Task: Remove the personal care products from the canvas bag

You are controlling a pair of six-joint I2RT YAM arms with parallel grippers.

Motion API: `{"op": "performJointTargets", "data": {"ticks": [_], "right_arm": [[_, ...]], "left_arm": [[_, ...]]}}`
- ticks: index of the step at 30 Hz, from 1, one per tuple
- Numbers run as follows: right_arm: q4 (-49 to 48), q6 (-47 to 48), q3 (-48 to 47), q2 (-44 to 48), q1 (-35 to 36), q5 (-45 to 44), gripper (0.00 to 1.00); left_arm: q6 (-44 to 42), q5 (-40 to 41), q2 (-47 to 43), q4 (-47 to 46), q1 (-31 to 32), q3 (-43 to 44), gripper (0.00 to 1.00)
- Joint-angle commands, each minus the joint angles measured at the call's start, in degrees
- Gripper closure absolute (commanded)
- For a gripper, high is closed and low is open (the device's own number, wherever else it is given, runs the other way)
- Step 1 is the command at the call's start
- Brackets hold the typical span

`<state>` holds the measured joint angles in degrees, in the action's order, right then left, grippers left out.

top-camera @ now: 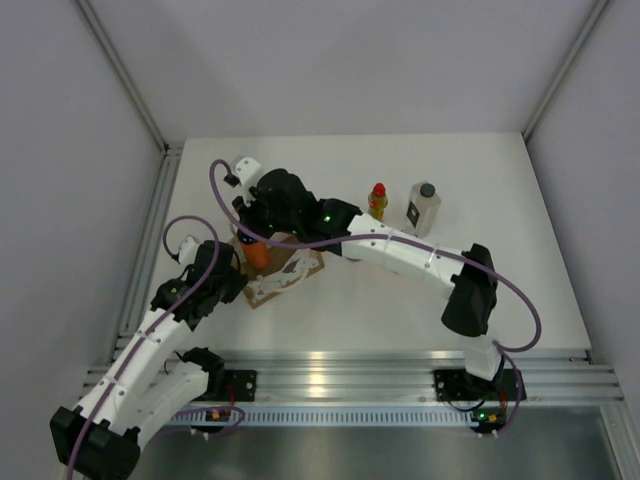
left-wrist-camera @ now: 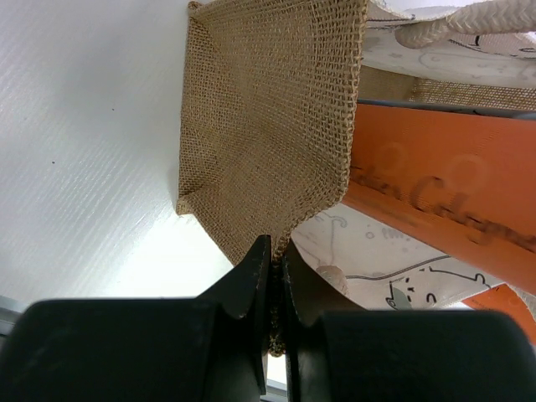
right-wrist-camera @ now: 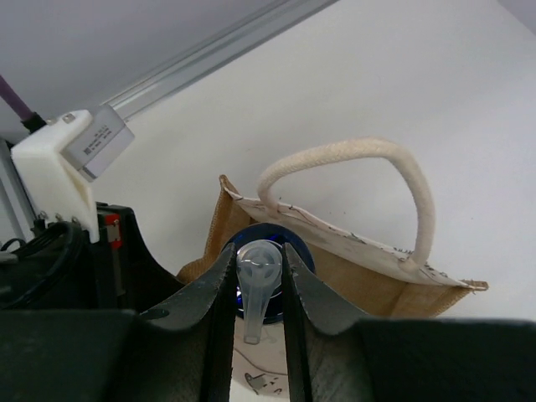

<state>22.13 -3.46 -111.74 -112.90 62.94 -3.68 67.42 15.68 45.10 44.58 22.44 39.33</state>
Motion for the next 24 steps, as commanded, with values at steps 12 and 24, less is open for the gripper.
{"op": "performJointTargets", "data": {"ticks": [12,24], "right_arm": [[-1.6,1.6,-0.4,17.3,-0.2,-6.9,1.00],[1.0,-1.8,9.3,32.0,-3.5,-14.0,1.00]], "left_arm": [[0.3,0.8,0.2,1.4,0.0,-0.6,1.00],[0.0,0.8,-0.3,1.4,-0.1,-0.5,1.00]]}}
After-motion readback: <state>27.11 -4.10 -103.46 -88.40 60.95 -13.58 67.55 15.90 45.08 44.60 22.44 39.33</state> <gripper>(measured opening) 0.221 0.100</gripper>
